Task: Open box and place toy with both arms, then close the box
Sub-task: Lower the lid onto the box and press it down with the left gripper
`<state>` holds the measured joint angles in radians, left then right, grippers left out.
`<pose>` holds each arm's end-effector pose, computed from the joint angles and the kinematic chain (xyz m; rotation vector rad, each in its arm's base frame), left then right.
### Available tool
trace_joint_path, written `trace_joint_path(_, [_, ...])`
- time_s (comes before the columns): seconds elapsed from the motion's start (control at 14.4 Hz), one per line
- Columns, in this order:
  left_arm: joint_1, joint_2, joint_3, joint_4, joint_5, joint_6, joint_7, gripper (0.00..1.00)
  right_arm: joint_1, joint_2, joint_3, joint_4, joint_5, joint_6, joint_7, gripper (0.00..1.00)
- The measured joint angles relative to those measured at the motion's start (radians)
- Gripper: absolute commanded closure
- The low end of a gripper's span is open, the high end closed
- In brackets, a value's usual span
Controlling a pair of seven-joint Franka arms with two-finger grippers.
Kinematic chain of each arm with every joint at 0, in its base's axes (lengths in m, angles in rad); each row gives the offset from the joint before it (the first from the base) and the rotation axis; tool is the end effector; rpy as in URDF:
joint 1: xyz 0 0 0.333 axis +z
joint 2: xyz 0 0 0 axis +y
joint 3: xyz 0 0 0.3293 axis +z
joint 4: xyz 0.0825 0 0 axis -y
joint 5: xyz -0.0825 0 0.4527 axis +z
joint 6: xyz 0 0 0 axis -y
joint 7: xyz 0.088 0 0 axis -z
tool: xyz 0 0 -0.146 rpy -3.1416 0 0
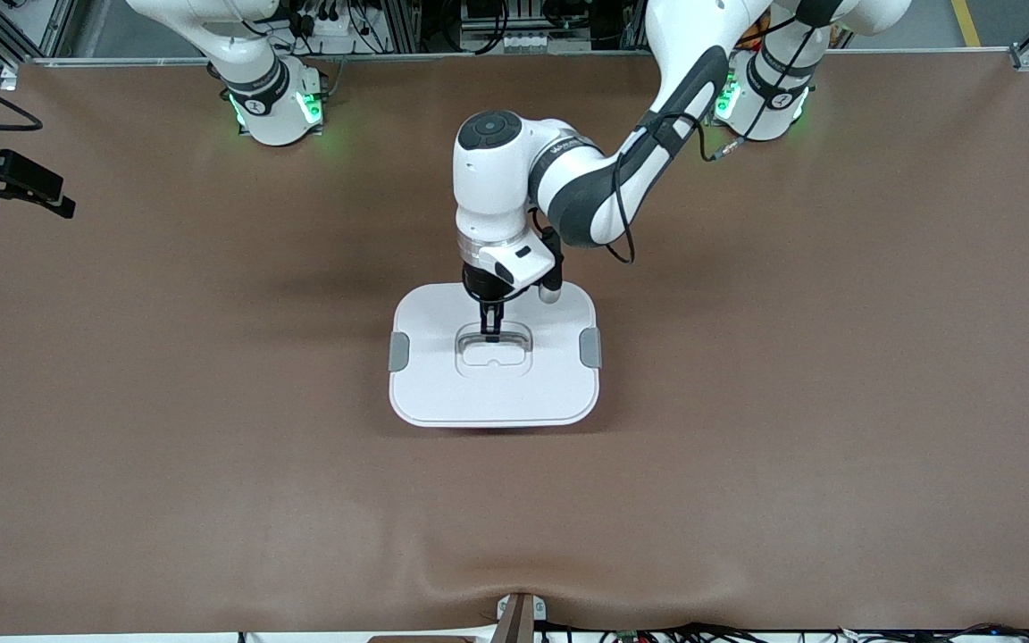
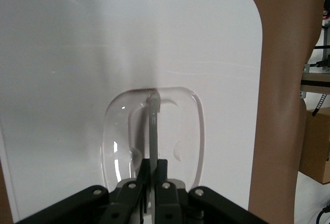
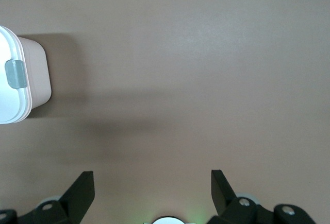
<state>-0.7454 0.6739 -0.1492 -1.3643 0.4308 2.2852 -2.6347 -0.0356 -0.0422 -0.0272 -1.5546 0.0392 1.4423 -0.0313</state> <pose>0.5572 -0.6217 0.2954 2.0250 1.9683 0.3099 0.5924 -0.0314 0.6226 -3.0961 0.0430 0.1055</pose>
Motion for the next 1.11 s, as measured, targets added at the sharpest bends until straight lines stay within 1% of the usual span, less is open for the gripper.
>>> trace_joint_path(1.11, [-0.014, 0.01, 0.002, 0.003, 0.0, 0.001, 0.0, 1.0, 0.0, 0.0, 0.0, 0.0, 0.0, 0.0, 0.0, 0.0])
